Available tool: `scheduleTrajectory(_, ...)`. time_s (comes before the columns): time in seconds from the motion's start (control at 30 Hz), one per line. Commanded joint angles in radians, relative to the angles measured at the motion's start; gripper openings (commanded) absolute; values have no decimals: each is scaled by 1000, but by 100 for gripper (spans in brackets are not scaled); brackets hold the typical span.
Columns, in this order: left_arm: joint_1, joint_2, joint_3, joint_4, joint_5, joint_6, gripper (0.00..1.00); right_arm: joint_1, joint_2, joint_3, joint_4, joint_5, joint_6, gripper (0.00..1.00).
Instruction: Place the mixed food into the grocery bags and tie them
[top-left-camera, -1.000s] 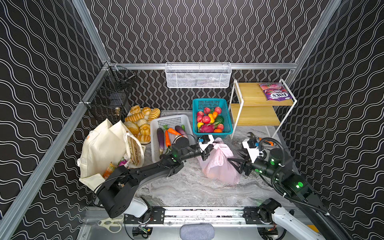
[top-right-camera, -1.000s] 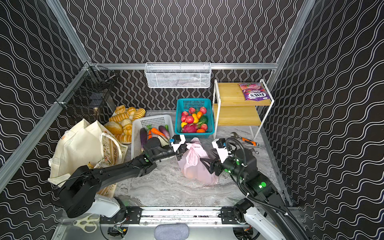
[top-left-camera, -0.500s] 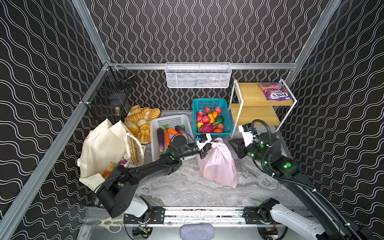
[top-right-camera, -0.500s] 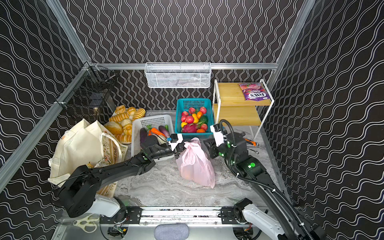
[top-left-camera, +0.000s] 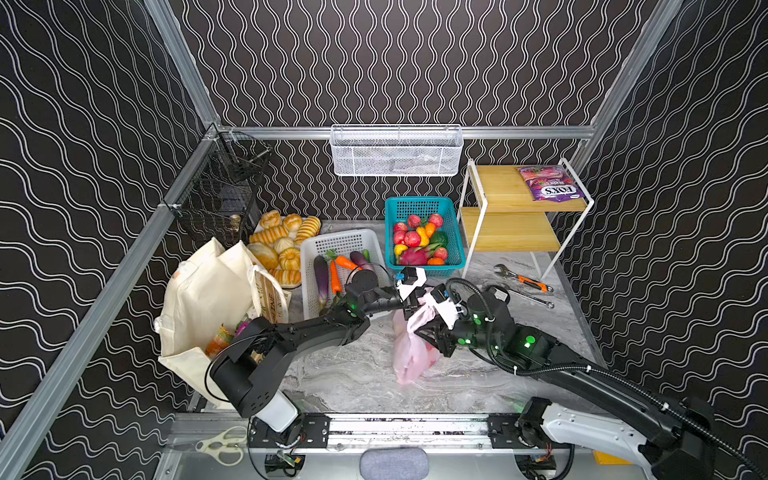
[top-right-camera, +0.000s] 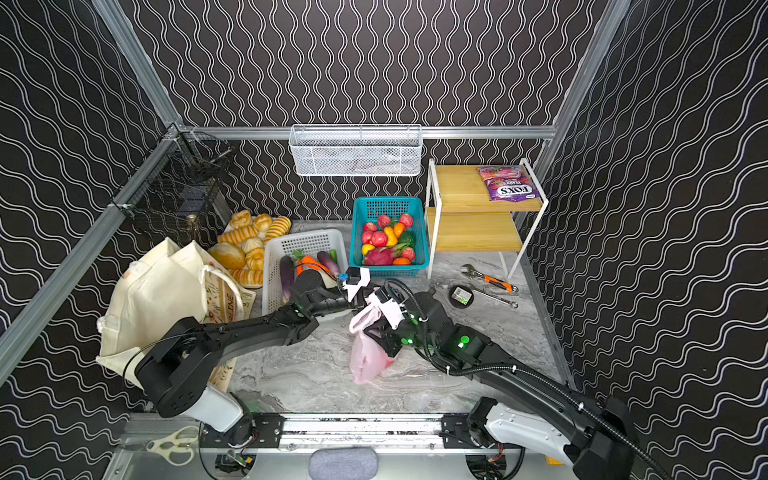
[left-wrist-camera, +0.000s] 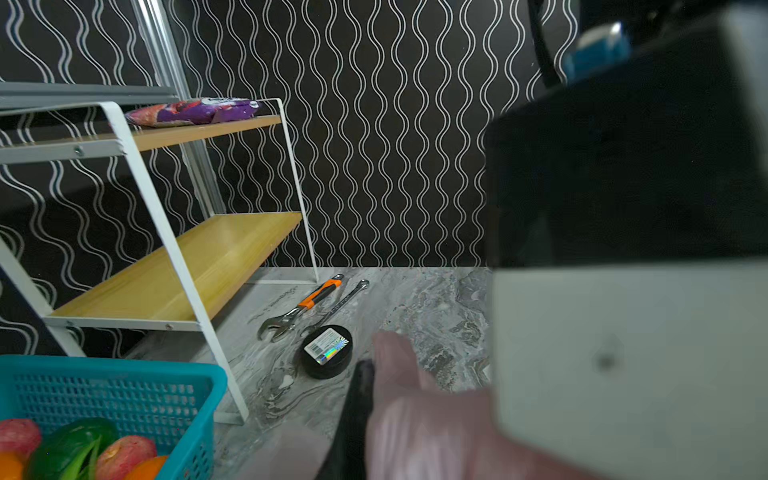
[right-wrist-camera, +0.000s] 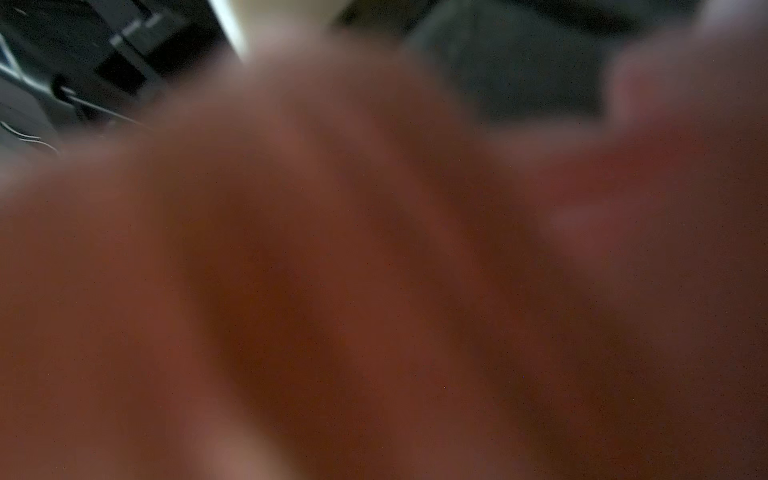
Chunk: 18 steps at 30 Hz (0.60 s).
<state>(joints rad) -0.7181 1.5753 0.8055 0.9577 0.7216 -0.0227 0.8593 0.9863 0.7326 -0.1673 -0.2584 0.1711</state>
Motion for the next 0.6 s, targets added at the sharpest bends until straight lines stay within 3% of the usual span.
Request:
scheduleTrajectory(0.0,3,-1,-7,117,54,-56,0,6,-96,-56,92,126,8,27)
scheduleTrajectory(0.17,8,-20,-42,117,52,-49,0,1,-327,-154,80,233,-86,40)
scheduleTrajectory(0.27,9,-27,-48,109,59,-46,0,1,-402,-176,45,398,-183,46)
scheduleTrajectory(0.43,9,-41,-56,91,70,-39,0,1,-383,-153,64,560,-423,45)
scheduleTrajectory(0.57,9,-46,-59,80,80,-36,0,-3,-319,-113,127,593,-598,45)
